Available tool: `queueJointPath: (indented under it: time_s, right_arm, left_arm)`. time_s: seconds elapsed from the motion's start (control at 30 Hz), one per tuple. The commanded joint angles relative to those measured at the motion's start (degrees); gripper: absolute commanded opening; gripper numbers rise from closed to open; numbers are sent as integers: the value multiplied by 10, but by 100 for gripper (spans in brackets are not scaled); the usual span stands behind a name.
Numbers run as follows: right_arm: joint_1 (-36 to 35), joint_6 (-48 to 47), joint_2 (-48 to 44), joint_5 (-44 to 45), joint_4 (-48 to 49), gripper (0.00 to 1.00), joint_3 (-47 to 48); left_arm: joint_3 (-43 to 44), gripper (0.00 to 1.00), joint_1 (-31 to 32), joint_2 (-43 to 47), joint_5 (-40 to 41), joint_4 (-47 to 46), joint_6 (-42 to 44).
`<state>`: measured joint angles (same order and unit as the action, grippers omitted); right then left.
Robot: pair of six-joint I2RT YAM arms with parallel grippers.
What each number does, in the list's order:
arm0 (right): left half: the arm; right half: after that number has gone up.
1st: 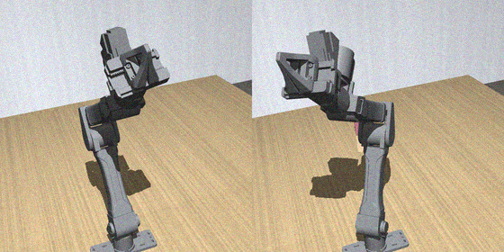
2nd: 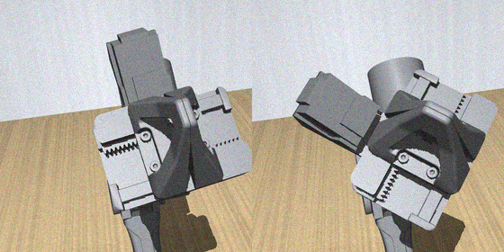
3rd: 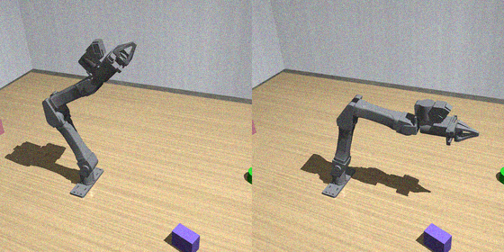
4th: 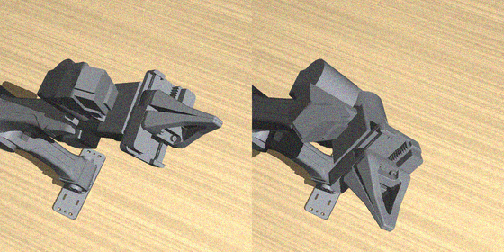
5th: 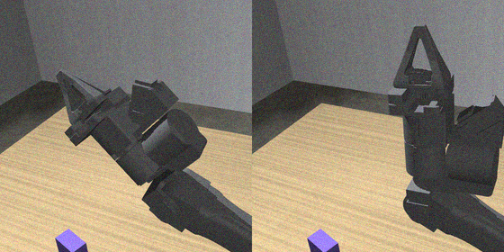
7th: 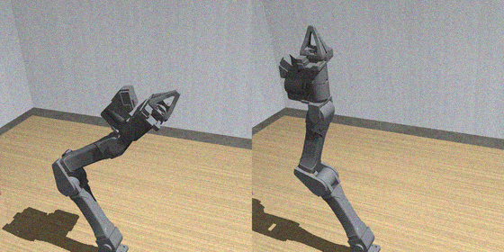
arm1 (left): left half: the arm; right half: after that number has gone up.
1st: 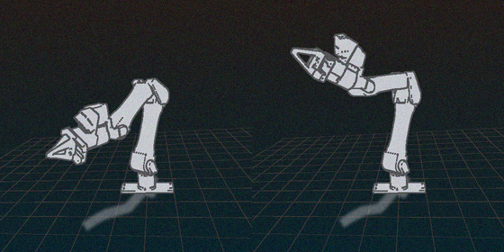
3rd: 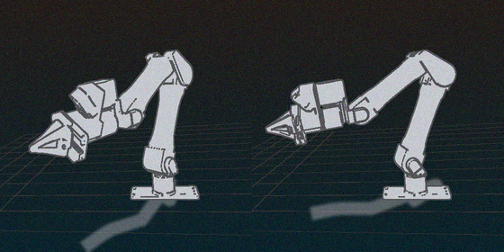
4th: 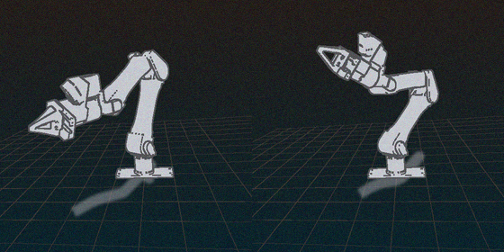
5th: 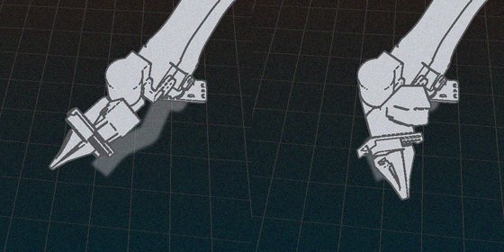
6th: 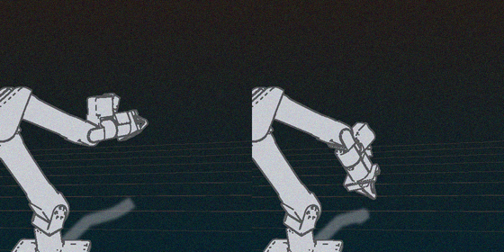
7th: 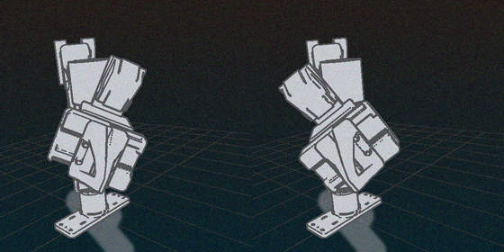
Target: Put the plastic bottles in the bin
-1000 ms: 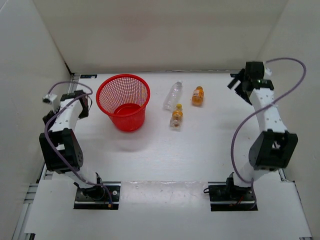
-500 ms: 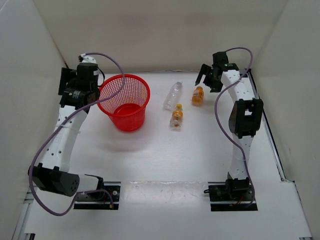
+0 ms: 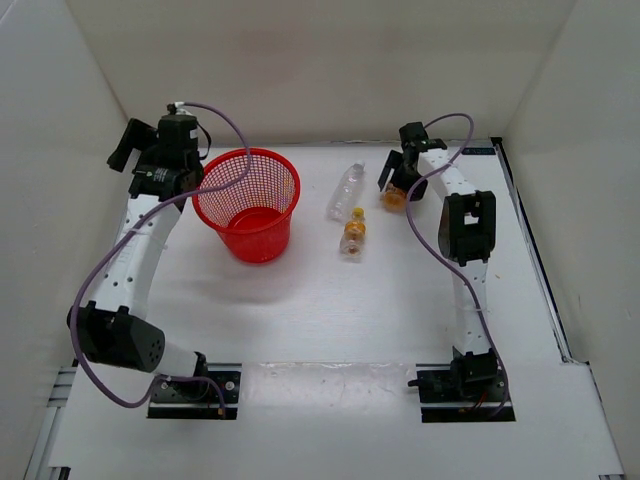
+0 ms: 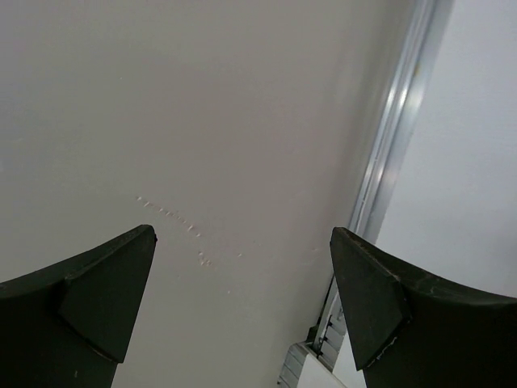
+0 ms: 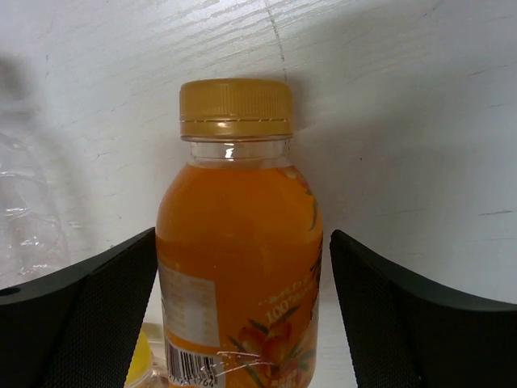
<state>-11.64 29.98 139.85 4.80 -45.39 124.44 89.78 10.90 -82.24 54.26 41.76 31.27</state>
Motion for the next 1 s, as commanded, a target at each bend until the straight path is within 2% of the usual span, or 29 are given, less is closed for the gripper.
queueJointPath:
  time_s: [0.0,0.03,0.13,0.17,0.23,0.27,0.33,0.37,0.47,0.57,0.67,0.73,0.77,0.87,0.97]
  right_arm:
    - [1,10,1,-1,-8,83,15]
    - [1,10,1,-1,-8,72,15]
    - [1,10,-14,14,-8,46,2]
    - [1,10,-21,20,-8,33,2]
    - [1,5,-44,28,-1,20,-6]
    - [1,-3,-53,35,-1,20,-6]
    - [6,-10,-80,47,4,15,-6]
    - [7,-10,-91,52,4,11,-6]
    - [12,2,-147,47,35,6,-6]
    - [5,8,-214,-15,106,5,-38]
    - [-29,-7,-277,-75,181,3,-65]
    - [-77,-37,-305,-136,268,3,-72]
    - [-95,-47,-305,-154,292,3,-66]
    - [-163,-53,-282,-229,339,17,-26]
    - [-219,-20,-196,-285,339,19,51]
  left_arm:
    - [12,100,-24,14,23,-15,7]
    - [7,100,-29,14,32,-15,1]
    - [7,100,-55,1,56,-15,-44]
    - [7,100,-61,1,61,-15,-54]
    - [7,100,-69,1,67,-10,-97]
    - [7,100,-79,1,33,-10,-107]
    - [1,100,-79,6,-2,17,-135]
    - [0,100,-79,11,-48,27,-145]
    - [11,100,-84,11,-117,86,-192]
    - [39,100,-90,4,-166,116,-248]
    - [39,100,-111,12,-246,121,-262]
    - [31,100,-123,18,-302,121,-267]
    - [23,100,-123,24,-314,121,-267]
    - [23,100,-135,24,-361,126,-272]
    - [47,100,-148,30,-452,155,-264]
